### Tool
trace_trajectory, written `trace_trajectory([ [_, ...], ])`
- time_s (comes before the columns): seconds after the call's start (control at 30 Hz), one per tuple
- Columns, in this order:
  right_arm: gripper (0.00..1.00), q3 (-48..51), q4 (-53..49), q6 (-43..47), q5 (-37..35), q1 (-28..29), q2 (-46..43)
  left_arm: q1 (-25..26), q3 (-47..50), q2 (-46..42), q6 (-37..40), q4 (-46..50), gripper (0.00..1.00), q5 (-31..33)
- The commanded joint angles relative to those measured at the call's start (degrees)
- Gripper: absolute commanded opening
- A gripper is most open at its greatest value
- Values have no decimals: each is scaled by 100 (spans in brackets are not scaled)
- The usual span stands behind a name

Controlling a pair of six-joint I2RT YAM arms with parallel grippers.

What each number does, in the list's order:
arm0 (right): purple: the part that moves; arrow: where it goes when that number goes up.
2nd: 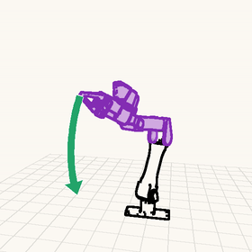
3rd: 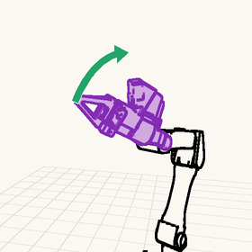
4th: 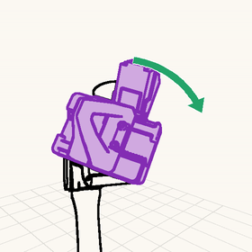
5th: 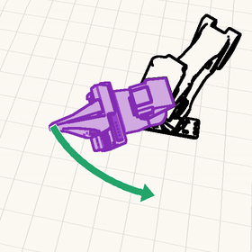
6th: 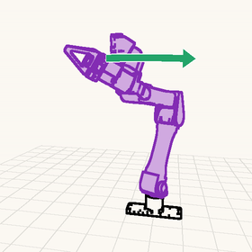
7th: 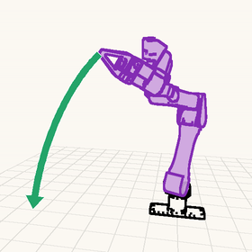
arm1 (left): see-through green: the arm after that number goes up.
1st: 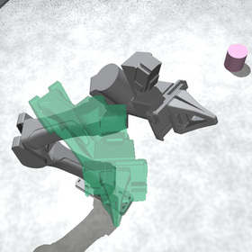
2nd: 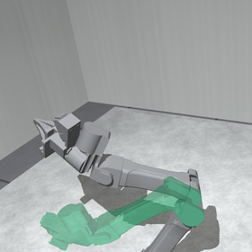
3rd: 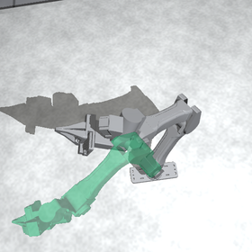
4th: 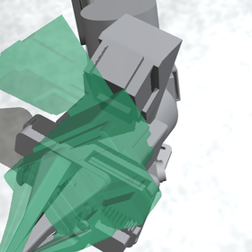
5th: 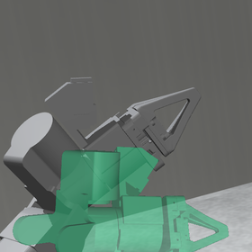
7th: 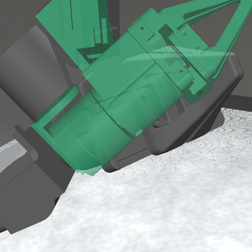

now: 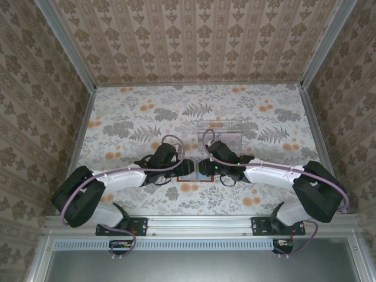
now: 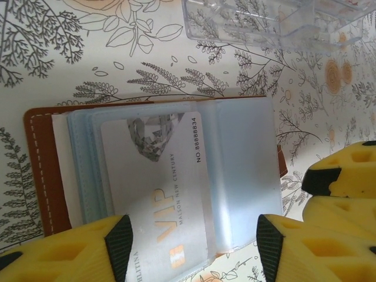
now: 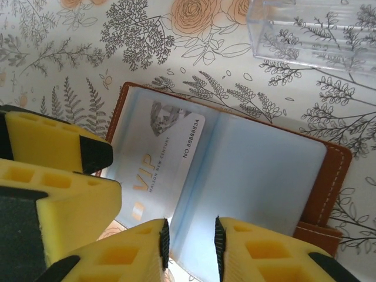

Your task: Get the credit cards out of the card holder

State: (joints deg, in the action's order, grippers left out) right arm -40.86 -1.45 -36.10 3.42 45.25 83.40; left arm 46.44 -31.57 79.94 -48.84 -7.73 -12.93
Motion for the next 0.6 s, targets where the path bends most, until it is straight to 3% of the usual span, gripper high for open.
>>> trace_trajectory([
  [0.0,30,-262,-29,-196,167,-17,345,-3,46,94,15,-196,60,-96],
  [0.2,28,-135,528,-555,717,-133,834,-37,105,-46,45,-72,55,1],
  [0.27,26,-115,739,-697,866,-166,970,-77,150,-87,50,-66,48,10],
  [0.37,23,-139,924,-832,1021,-210,1142,-135,180,-59,59,-61,30,-12],
  [0.57,23,-244,770,-917,956,-258,1288,-181,205,20,70,15,17,45],
])
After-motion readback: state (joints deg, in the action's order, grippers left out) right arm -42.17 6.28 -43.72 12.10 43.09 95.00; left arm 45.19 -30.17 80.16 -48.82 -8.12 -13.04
